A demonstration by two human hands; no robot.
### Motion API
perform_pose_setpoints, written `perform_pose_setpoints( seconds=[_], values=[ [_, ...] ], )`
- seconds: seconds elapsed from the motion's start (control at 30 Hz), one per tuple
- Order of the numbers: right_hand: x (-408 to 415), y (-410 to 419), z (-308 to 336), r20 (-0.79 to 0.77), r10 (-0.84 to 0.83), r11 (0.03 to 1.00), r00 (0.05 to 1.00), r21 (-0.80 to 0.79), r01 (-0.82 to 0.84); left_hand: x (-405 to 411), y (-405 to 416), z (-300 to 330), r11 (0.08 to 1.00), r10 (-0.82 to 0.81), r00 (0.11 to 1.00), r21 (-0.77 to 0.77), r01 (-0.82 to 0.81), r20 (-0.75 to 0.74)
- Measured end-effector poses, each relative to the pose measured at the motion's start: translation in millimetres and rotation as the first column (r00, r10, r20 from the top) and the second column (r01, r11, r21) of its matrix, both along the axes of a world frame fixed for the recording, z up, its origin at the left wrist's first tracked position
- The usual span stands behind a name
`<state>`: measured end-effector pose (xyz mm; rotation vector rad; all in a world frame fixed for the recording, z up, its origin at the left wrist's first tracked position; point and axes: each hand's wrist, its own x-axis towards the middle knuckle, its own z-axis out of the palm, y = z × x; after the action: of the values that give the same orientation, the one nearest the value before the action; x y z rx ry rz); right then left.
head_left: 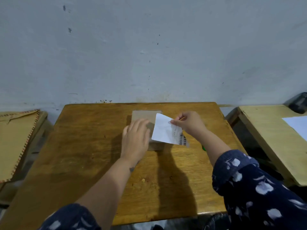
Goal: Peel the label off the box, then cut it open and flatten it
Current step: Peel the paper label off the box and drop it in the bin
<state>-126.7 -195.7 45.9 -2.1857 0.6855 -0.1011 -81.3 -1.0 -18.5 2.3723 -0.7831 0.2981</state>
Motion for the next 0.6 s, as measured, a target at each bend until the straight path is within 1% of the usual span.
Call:
perform_pose_setpoints(
  seconds=[0.03,0.1,0.17,0.27,0.33,0.37,0.43,0.53,0.6],
  values=[
    [-2,3,-1,0.009,-0.012,1.0,1.0,0.016,0.011,-3,-6,6,0.998,-0.06,0.997,0.009,0.06,0.037],
    [-8,10,-1,0.021,-0.028,0.998,0.999,0.062,0.027,-9,-16,15,0.987,-0.155,0.987,0.045,0.153,0.038],
    [-16,14,0,0.035,-0.047,0.989,0.998,0.145,0.041,-11,-22,18,0.978,-0.196,0.98,0.063,0.197,-0.019],
    [-34,15,4,0.052,-0.109,0.951,0.993,0.295,0.089,-11,-25,17,0.967,-0.249,0.956,0.014,0.254,-0.153],
    [-48,15,5,0.072,-0.142,0.907,0.987,0.409,0.1,-16,-27,17,0.953,-0.3,0.94,-0.014,0.302,-0.164],
    [-56,15,4,0.083,-0.155,0.894,0.984,0.436,0.104,-18,-28,18,0.946,-0.322,0.934,-0.027,0.322,-0.154],
    [-74,16,4,0.093,-0.189,0.894,0.978,0.429,0.132,-25,-31,19,0.93,-0.368,0.91,-0.074,0.361,-0.189],
    [-104,20,2,0.1,-0.256,0.913,0.962,0.352,0.206,-35,-40,19,0.899,-0.438,0.826,-0.197,0.392,-0.355],
    [-123,21,0,0.109,-0.282,0.915,0.953,0.33,0.233,-47,-48,20,0.88,-0.474,0.763,-0.266,0.394,-0.439]
  ],
)
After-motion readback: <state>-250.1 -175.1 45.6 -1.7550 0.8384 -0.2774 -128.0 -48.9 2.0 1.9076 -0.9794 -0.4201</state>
